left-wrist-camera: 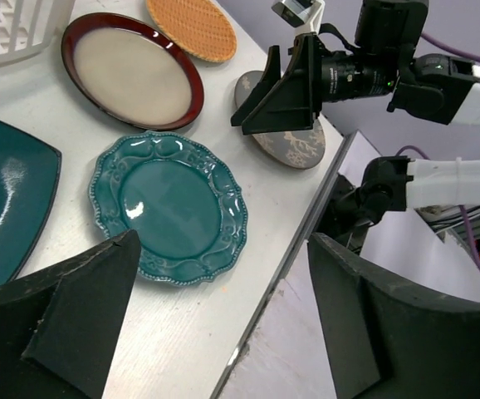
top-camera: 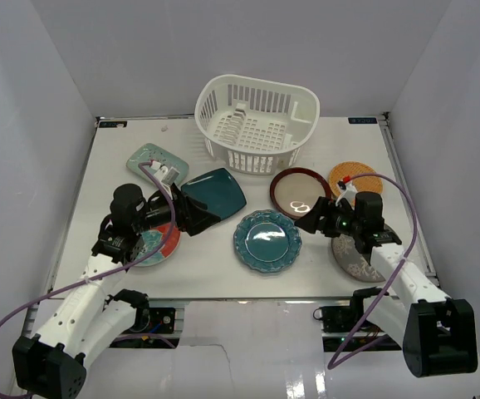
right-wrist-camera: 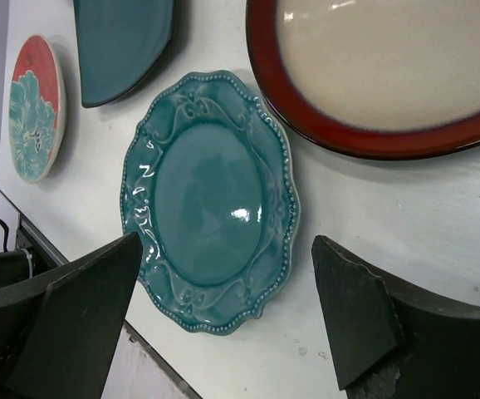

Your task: Place the plates into the plastic bin on the countertop

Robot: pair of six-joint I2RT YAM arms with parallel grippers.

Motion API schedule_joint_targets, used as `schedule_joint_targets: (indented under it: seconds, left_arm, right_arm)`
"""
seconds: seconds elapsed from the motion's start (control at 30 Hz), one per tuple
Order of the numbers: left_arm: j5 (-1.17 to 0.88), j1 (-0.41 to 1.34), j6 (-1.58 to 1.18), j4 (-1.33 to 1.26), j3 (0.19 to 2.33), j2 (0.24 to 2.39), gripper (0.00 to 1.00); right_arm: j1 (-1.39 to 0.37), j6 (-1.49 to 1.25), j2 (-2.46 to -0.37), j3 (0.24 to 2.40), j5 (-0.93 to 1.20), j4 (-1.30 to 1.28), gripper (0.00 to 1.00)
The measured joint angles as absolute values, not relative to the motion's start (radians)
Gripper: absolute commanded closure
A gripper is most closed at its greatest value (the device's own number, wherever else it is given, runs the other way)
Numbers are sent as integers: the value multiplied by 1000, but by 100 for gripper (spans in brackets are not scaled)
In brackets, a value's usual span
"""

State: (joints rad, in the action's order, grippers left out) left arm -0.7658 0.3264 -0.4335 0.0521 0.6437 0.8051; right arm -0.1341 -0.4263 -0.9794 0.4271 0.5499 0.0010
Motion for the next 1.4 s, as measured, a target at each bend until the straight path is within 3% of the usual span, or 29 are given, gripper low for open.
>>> schedule_joint_targets:
  seconds: [0.37, 0.5, 0.83, 0.93, 0.97, 1.03, 1.17, 1.23, 1.4]
  left_arm:
    - [-730, 327, -393, 105, 644, 805, 2]
    - [-713, 327, -389, 110, 644, 805, 2]
    - [-686, 327, -385, 123, 644, 815, 2]
    - [-683, 327, -385, 124, 644, 818, 2]
    - [-683, 327, -385, 124, 644, 820, 2]
    - [-680, 327, -385, 125, 644, 826, 2]
    - [-664, 327, -386, 128, 644, 830, 2]
    - [-654, 327, -392, 128, 644, 830, 2]
    - [-626, 327, -405, 128, 644, 830, 2]
  right_arm:
    - [-195, -416, -1158, 421, 550, 52, 15]
    - [-239, -431, -1207, 387, 554, 117, 21]
    - [-273, -487, -1298, 356, 560, 268, 21]
    - [-276, -493, -1300, 342, 554, 299, 32]
    - [-276, -500, -1309, 336, 558, 316, 40]
    - [-272, -521, -1354, 322, 570, 379, 49]
    - [-272, -593, -1443, 282, 613, 522, 82]
    - [-274, -631, -1448, 262, 620, 545, 92]
    - [-280, -673, -1324, 246, 625, 519, 92]
